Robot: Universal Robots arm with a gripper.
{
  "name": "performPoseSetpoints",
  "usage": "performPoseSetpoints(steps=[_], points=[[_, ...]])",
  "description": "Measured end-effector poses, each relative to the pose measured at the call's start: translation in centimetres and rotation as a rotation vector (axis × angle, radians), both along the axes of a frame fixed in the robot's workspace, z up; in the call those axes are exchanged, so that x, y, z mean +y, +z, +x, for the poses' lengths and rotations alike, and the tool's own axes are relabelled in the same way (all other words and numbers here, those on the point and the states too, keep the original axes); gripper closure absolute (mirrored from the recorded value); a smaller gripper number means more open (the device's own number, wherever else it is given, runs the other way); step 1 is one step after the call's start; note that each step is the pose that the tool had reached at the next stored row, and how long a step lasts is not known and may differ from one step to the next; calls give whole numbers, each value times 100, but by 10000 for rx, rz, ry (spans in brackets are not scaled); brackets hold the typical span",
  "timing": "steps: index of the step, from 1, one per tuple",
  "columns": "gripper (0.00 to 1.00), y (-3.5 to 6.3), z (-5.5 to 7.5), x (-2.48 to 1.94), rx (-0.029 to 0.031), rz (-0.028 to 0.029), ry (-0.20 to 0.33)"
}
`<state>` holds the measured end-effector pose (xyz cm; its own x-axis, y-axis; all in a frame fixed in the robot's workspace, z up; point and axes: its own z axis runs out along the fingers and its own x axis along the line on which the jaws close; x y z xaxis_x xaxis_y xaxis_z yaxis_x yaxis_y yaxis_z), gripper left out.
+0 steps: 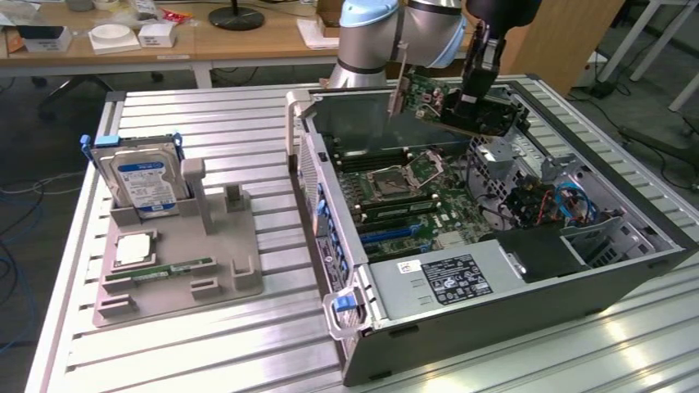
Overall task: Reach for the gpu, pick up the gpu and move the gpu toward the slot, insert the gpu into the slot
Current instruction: 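Insert the gpu into the slot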
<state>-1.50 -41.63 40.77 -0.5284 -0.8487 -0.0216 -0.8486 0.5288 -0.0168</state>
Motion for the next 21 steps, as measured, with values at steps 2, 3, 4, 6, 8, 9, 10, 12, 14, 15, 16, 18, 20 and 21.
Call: performPoseSetpoints(steps=[2, 3, 4, 6, 8, 9, 10, 12, 14, 15, 16, 18, 20, 21], points=[[74, -3, 0, 0, 0, 0, 361], [74, -5, 0, 0, -1, 1, 540], [74, -7, 0, 0, 0, 1, 721], [74, -10, 0, 0, 0, 0, 1091], [74, -13, 0, 0, 0, 2, 1442], [74, -15, 0, 0, -1, 2, 1622], [74, -18, 0, 0, -1, 2, 1802], [74, -22, 0, 0, -1, 1, 2172], [74, -27, 0, 0, -1, 1, 2532], [74, -29, 0, 0, 0, 1, 2712], [74, -32, 0, 0, -1, 1, 2892], [74, -36, 0, 0, 0, 1, 3268], [74, -42, 0, 0, -1, 2, 3622], [74, -45, 0, 0, -1, 1, 3802]])
